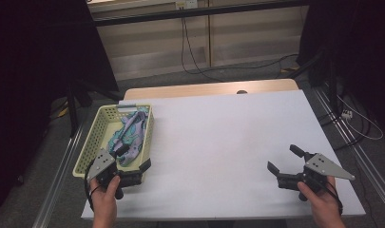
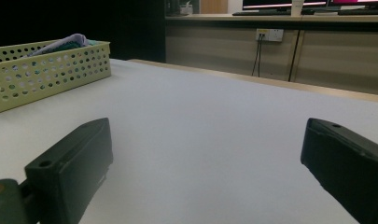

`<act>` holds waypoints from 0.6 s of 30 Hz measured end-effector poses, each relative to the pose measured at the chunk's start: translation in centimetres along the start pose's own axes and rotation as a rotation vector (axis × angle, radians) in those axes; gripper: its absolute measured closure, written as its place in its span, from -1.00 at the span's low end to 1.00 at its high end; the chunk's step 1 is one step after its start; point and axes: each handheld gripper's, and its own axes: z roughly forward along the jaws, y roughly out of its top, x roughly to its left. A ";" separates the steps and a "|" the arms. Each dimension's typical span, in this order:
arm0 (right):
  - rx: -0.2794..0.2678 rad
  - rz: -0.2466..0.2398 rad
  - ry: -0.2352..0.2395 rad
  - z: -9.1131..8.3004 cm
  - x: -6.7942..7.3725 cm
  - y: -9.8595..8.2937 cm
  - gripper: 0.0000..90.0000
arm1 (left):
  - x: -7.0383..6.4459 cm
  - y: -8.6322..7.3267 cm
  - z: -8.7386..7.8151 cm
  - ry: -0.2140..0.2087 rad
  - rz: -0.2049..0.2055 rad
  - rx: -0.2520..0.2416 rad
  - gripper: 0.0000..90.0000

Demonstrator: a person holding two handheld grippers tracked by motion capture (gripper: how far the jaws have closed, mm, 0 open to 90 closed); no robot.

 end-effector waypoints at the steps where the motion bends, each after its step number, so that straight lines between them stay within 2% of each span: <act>1: -0.001 0.001 -0.002 0.0 0.0 0.0 -0.96 | 0.0 0.0 0.0 0.001 0.000 0.002 -0.94; 18: 0.002 -0.002 0.010 -0.1 0.0 0.0 -0.96 | 0.0 0.7 -0.2 -0.009 -0.007 -0.013 -0.94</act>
